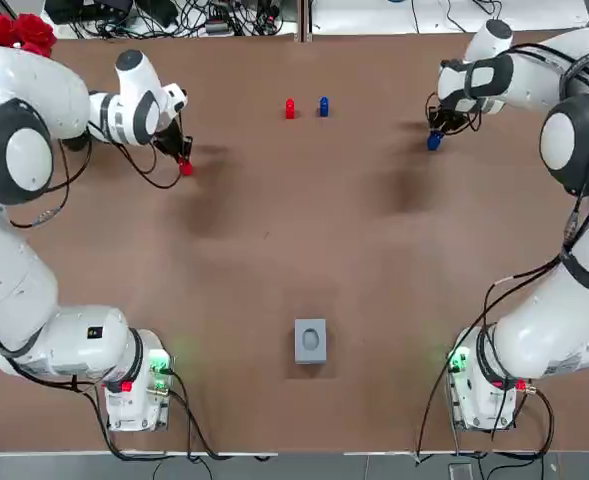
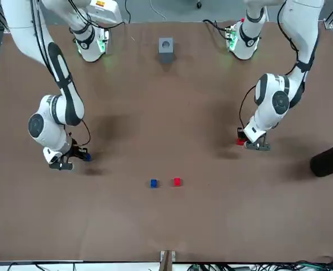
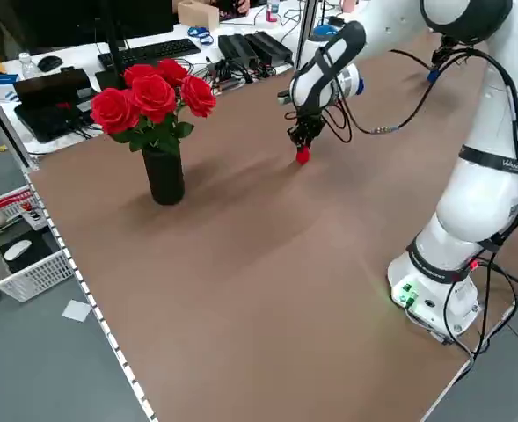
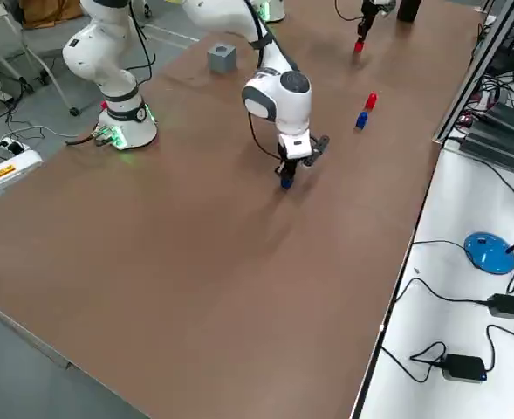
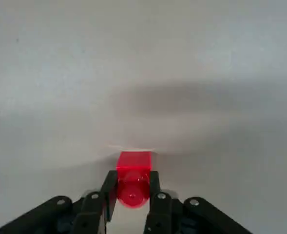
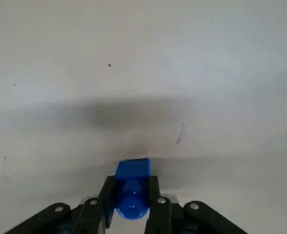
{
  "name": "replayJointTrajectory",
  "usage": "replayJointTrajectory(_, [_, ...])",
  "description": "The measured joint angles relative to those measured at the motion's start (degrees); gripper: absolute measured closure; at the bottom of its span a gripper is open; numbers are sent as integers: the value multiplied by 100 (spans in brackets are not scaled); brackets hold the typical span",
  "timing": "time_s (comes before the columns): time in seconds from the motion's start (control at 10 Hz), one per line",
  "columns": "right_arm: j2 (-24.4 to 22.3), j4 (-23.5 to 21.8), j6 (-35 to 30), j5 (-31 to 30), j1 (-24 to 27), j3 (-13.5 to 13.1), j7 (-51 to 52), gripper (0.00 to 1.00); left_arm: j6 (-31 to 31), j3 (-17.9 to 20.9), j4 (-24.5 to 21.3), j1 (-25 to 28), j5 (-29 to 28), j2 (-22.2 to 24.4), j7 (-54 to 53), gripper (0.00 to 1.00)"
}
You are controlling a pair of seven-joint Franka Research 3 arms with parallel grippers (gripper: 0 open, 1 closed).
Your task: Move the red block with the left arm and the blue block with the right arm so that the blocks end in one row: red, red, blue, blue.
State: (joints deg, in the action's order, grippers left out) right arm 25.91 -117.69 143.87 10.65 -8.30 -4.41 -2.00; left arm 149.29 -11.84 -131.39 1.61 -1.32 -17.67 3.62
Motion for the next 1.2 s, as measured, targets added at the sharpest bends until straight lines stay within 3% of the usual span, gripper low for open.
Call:
replayJointTrajectory(0.4, [223, 366, -16, 4, -78, 269, -706, 67, 0, -48, 382, -114, 0, -257, 113, 70])
replayJointTrajectory(1.2, [702, 1178, -240, 3, -354, 505, -1864, 68, 5, -361, 1986, -409, 0, -1299, 927, 70])
